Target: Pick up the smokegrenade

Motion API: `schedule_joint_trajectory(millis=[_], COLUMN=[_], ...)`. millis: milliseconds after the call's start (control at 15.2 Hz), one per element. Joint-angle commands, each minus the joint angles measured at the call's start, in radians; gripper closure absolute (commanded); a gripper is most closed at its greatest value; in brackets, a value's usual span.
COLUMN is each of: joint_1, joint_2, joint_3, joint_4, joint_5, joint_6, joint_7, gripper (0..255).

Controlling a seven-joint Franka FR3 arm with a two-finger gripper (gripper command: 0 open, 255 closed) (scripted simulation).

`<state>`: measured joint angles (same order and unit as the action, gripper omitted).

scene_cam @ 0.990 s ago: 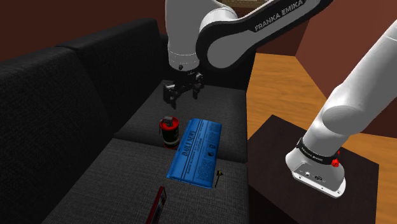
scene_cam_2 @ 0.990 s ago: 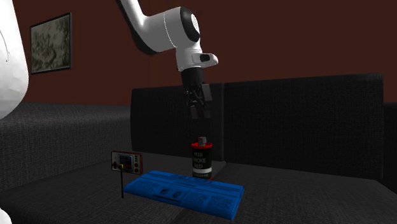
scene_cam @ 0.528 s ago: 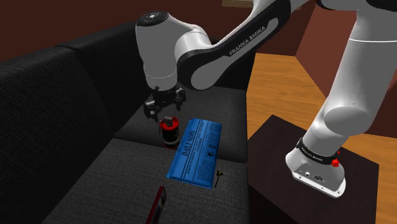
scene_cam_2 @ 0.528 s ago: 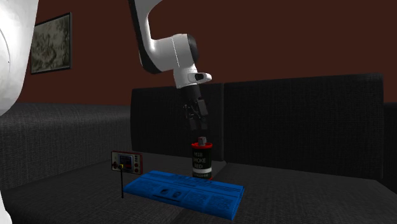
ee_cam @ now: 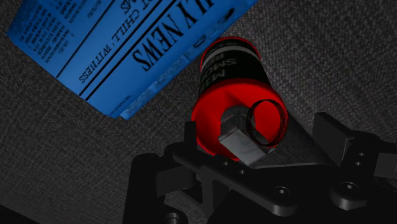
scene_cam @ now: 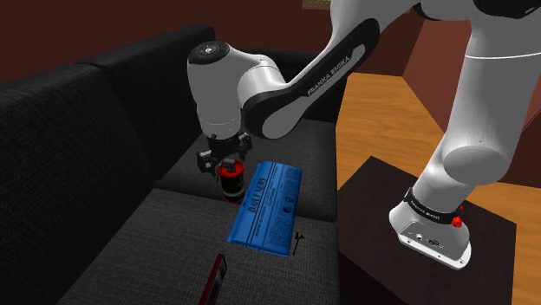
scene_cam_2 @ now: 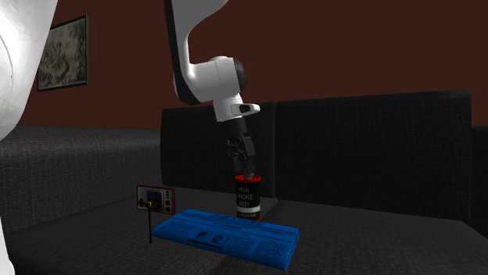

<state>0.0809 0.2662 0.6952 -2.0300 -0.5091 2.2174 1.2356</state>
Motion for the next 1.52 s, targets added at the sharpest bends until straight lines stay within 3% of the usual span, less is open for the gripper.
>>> schedule_joint_trajectory(millis=[0, 594, 1452], joint_1=[0.001, 0.001, -0.028], joint_2=[0.002, 0.002, -0.099], joint_3=[-0.001, -0.001, 0.034], joint_4=[-0.002, -0.003, 0.066], joint_5=[-0.003, -0.003, 0.11], joint_6=[0.003, 0.004, -0.121], joint_7=[0.003, 0.003, -0.096], gripper=[255, 255, 255])
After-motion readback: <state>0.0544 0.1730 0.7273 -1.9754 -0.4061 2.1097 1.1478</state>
